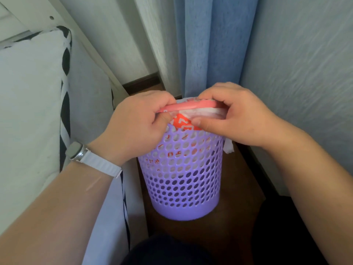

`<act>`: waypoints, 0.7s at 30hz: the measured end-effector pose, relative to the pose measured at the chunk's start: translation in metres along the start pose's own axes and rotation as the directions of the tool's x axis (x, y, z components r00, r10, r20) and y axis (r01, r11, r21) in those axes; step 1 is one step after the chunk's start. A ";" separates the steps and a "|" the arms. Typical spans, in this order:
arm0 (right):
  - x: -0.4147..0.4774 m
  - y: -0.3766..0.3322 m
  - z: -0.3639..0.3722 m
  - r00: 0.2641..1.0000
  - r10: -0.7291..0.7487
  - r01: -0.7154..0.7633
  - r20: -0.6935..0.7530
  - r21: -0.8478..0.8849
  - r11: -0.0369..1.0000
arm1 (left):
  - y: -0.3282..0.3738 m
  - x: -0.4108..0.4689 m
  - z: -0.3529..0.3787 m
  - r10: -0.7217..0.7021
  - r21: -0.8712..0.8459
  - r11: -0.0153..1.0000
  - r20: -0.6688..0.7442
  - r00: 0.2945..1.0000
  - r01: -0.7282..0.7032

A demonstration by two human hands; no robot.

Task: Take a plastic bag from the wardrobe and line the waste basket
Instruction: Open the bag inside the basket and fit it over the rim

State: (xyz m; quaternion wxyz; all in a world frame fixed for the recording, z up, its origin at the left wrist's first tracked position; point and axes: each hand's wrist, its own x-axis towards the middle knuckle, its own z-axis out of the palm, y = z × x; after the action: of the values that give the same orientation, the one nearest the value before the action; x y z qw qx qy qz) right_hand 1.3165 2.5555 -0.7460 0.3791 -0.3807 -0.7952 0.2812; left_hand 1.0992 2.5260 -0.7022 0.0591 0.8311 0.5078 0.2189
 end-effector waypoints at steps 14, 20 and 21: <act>0.002 0.008 -0.004 0.980 0.103 -0.105 -0.171 -0.005 0.994 | 0.000 0.000 -0.004 -0.127 -0.213 0.971 -0.062 0.990 0.111; -0.002 0.005 0.007 0.978 0.005 -0.033 -0.211 -0.130 0.991 | -0.001 -0.001 -0.009 -0.107 -0.228 0.969 -0.046 0.993 0.094; -0.002 0.004 0.007 0.981 0.002 -0.028 -0.195 -0.129 0.991 | 0.000 -0.002 -0.010 -0.091 -0.208 0.975 -0.035 0.995 0.082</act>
State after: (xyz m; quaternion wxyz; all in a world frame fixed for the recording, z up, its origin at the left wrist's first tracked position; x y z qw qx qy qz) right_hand 1.3130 2.5552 -0.7542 0.4272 -0.4365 -0.7680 0.1927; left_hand 1.0942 2.5235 -0.6936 0.1433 0.7925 0.5193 0.2860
